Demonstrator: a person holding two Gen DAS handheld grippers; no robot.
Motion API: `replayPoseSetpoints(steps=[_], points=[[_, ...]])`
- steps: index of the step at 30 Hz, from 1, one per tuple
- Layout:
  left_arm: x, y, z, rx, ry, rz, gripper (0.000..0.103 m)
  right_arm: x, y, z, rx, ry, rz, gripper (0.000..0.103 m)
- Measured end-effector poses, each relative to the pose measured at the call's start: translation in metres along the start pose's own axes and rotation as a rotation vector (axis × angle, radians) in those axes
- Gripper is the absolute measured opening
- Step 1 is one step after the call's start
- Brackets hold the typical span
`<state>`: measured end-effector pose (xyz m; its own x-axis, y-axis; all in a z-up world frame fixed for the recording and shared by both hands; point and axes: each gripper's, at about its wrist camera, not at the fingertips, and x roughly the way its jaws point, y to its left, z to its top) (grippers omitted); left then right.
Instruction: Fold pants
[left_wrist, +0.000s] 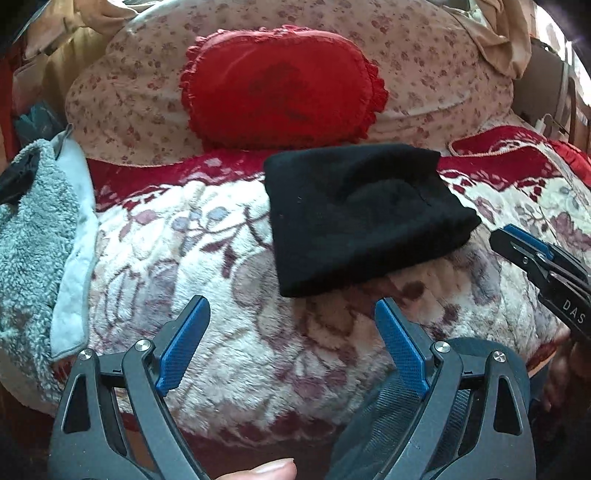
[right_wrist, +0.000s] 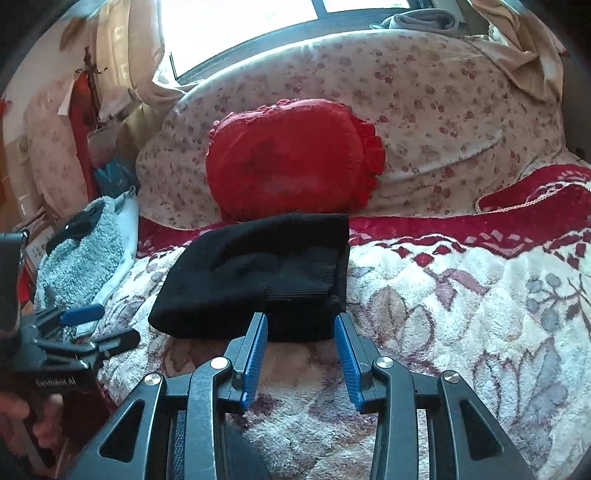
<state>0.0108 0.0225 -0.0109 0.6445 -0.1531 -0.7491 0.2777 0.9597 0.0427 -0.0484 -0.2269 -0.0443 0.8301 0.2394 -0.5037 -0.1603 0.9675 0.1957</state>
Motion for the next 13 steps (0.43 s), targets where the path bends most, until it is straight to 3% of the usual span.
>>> replayPoseSetpoints(steps=[6, 9, 13], points=[[0.001, -0.009, -0.003, 0.015, 0.017, -0.028, 0.091, 0.000, 0.005, 0.001, -0.014, 0.001, 0.014, 0.036], [0.001, -0.008, -0.004, -0.003, 0.014, -0.088, 0.091, 0.001, 0.008, 0.001, -0.029, 0.000, 0.014, 0.036], [-0.002, -0.007, -0.004, -0.017, -0.013, -0.081, 0.091, 0.001, 0.011, 0.000, -0.042, 0.001, 0.012, 0.036]])
